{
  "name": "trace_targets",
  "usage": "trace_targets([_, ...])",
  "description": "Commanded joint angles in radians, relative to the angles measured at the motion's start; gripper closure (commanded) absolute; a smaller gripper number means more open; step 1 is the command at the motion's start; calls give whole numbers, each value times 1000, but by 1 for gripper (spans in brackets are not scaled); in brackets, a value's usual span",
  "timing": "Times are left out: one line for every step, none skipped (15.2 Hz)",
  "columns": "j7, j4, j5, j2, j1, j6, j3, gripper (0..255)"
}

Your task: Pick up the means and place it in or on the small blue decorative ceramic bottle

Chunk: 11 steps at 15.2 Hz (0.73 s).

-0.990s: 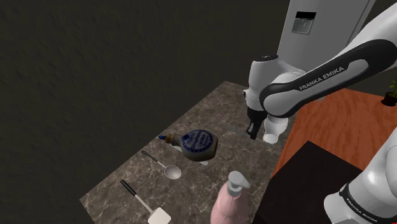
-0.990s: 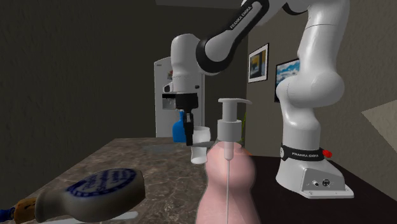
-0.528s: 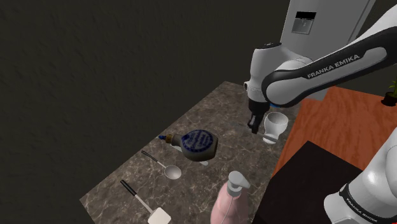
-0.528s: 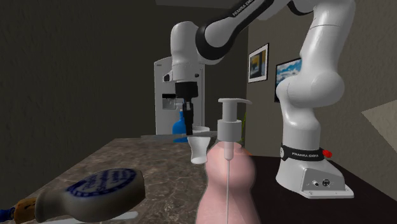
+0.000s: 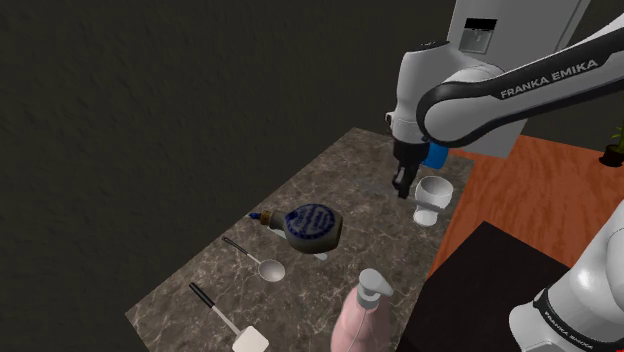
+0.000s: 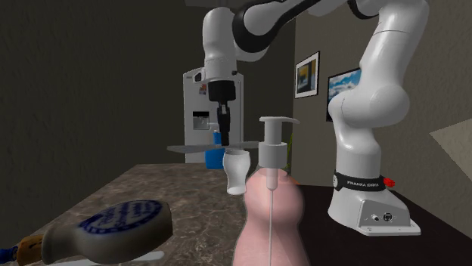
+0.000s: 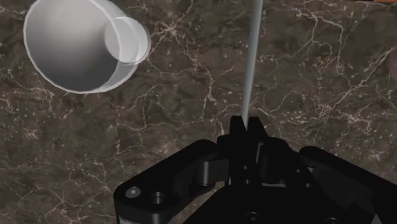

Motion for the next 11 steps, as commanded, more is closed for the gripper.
trace_targets([1,17,1,-12,1,-30,1,255])
trace_targets([1,26,1,-18,1,-45,0,255])
trace_targets([1,35,0,-24,1,-60,0,255])
trace_targets([1,44,0,-30,1,-75,0,255])
trace_targets([1,54,0,-36,1,-90,-1,255])
trace_targets([1,61,0,-40,1,-102,-1,255])
trace_targets([14,96,4,-3,6,-100,9,255])
trace_targets([27,131,6,32,11,-99,19,255])
trace_targets([41,167,8,68,15,-99,28,255])
trace_targets([54,204,9,103,19,-101,37,255])
trace_targets([67,242,9,139,23,-103,45,255])
